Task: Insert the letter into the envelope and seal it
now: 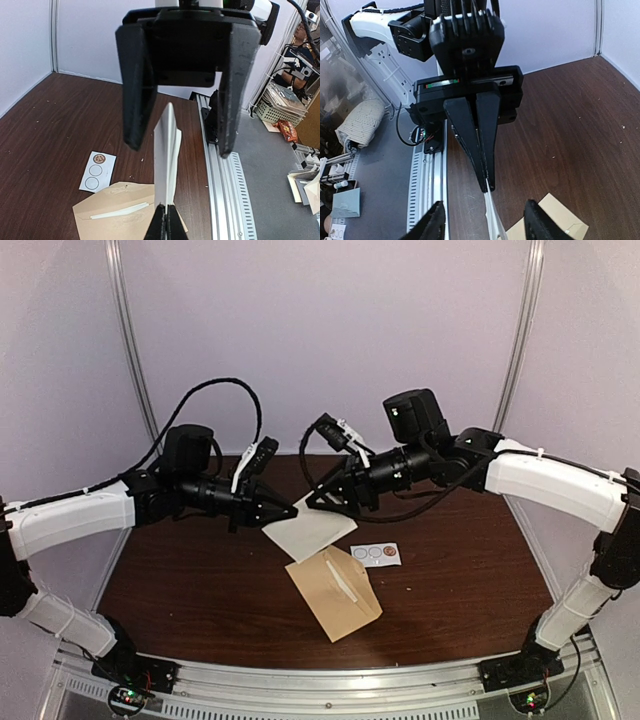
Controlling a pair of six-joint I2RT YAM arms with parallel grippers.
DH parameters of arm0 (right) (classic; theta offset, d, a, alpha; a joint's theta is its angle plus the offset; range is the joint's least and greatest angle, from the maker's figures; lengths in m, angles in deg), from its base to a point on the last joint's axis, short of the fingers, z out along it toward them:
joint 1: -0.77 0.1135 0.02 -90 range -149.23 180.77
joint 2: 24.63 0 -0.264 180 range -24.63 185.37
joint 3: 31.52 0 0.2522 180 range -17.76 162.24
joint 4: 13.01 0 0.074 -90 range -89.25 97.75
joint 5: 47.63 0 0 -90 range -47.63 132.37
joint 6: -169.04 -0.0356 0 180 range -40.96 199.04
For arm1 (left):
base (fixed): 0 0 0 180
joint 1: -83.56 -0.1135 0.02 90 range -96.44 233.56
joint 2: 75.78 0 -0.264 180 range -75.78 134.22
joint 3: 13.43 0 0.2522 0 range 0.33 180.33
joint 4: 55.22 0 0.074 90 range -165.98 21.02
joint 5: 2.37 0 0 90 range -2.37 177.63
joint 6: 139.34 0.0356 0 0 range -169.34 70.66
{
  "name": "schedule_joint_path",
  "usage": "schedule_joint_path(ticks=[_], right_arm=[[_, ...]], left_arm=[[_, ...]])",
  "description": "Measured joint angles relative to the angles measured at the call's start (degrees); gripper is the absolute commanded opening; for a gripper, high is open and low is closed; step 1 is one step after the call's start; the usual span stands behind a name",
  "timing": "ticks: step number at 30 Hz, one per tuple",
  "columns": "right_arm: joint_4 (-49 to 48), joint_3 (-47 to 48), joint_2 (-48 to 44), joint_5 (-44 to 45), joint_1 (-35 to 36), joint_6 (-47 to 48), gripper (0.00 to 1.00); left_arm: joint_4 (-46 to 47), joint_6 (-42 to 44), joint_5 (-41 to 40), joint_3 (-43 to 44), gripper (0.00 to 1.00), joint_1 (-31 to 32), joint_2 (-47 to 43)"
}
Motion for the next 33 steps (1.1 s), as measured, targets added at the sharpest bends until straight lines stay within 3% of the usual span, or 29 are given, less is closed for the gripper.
schedule_joint_path(ticks=[9, 18, 33], right_arm=[[5.38, -0.31, 0.68, -1.01, 0.02, 1.97, 0.14], [5.7, -2.38, 0.42, 0.22, 0.02, 1.46, 0.01], [1.07, -5.03, -1.64, 2.21, -0.07, -0.72, 0.0]], left_arm=[[-1.29, 0.31, -0.31, 0.46, 0.0, 0.0, -0.15], [-1.46, 0.55, -1.49, 0.46, 0.0, 0.0, -1.03], [-0.39, 0.5, -5.62, -0.35, 0.0, 0.81, -4.17]])
